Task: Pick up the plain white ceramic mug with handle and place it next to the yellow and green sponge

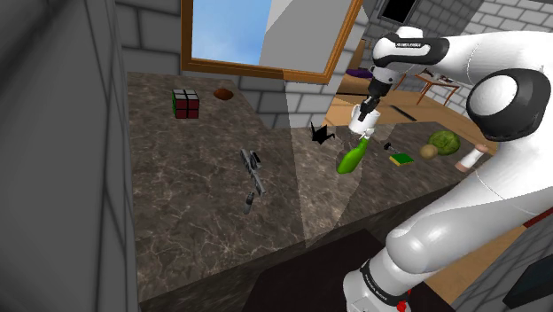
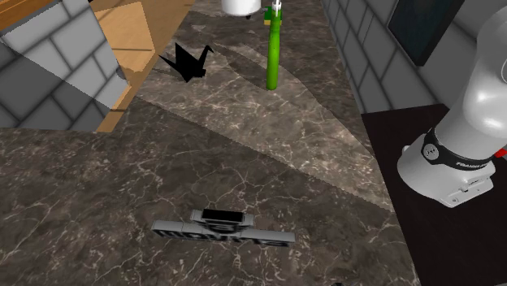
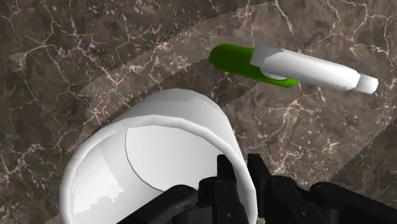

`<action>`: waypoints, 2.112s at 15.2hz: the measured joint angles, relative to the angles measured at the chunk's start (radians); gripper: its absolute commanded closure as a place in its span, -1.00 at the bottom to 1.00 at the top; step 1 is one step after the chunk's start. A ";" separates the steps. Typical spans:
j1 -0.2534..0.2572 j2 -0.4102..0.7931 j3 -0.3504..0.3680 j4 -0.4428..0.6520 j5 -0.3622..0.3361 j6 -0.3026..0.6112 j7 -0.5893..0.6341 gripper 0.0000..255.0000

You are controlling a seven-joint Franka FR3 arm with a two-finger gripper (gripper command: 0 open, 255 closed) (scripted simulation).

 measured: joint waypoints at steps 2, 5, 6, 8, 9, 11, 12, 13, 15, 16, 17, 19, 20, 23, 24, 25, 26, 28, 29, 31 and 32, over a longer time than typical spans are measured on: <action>-0.020 0.034 -0.022 0.033 0.011 -0.001 -0.045 1.00; -0.058 0.092 -0.059 0.100 0.033 -0.014 -0.125 1.00; -0.073 0.120 -0.071 0.132 0.045 -0.019 -0.154 1.00; -0.106 0.176 -0.093 0.197 0.070 -0.035 -0.211 1.00; -0.122 0.198 -0.102 0.225 0.081 -0.043 -0.238 1.00; -0.157 0.259 -0.117 0.300 0.110 -0.064 -0.286 1.00; -0.175 0.290 -0.123 0.338 0.125 -0.075 -0.309 1.00; -0.195 0.323 -0.127 0.375 0.140 -0.082 -0.332 1.00; -0.240 0.384 -0.136 0.462 0.169 -0.115 -0.377 1.00; -0.266 0.421 -0.139 0.504 0.186 -0.123 -0.401 1.00; -0.294 0.457 -0.141 0.555 0.202 -0.142 -0.423 1.00; -0.352 0.540 -0.140 0.684 0.237 -0.193 -0.457 1.00; -0.388 0.585 -0.138 0.756 0.255 -0.221 -0.475 1.00; -0.510 0.752 -0.120 1.029 0.309 -0.324 -0.506 1.00; -0.559 0.820 -0.107 1.162 0.327 -0.382 -0.504 1.00; -0.570 0.836 -0.104 1.181 0.331 -0.388 -0.509 1.00; -0.574 0.846 -0.102 1.187 0.333 -0.384 -0.510 1.00; -0.551 0.813 -0.110 1.097 0.326 -0.331 -0.523 1.00; -0.543 0.804 -0.112 1.065 0.324 -0.311 -0.526 1.00; -0.533 0.797 -0.114 1.024 0.322 -0.278 -0.529 1.00; -0.525 0.788 -0.116 0.991 0.320 -0.255 -0.532 1.00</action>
